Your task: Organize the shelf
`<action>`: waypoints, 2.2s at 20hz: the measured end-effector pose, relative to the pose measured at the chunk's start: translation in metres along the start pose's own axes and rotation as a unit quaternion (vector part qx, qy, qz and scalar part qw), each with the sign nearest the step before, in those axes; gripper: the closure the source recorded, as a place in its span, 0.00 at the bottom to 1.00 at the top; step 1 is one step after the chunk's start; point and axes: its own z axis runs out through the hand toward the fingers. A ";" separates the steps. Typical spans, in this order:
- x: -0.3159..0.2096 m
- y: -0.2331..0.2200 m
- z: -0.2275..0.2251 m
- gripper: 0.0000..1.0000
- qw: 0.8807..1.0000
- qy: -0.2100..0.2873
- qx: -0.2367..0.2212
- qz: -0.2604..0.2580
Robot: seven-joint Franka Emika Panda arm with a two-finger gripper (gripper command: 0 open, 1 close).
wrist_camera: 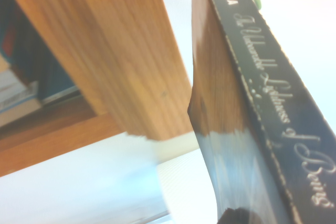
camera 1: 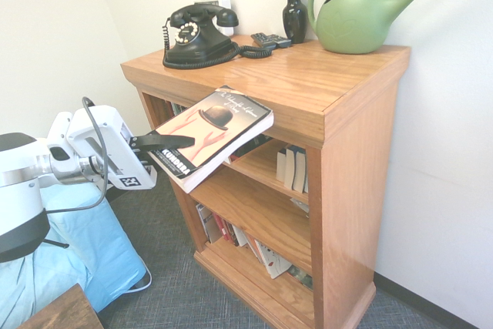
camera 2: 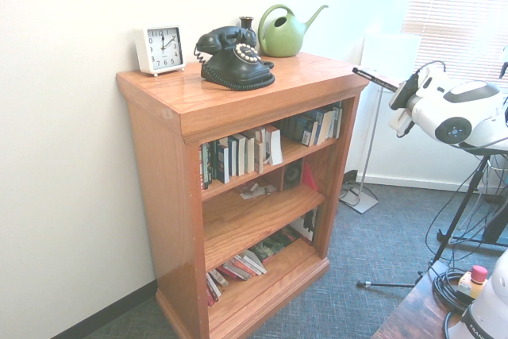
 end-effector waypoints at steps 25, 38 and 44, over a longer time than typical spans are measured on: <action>-0.067 -0.102 0.008 1.00 0.947 -0.162 0.224 0.161; -0.069 -0.173 0.043 1.00 0.907 -0.209 0.281 0.235; -0.072 -0.197 0.045 1.00 0.890 -0.219 0.301 0.263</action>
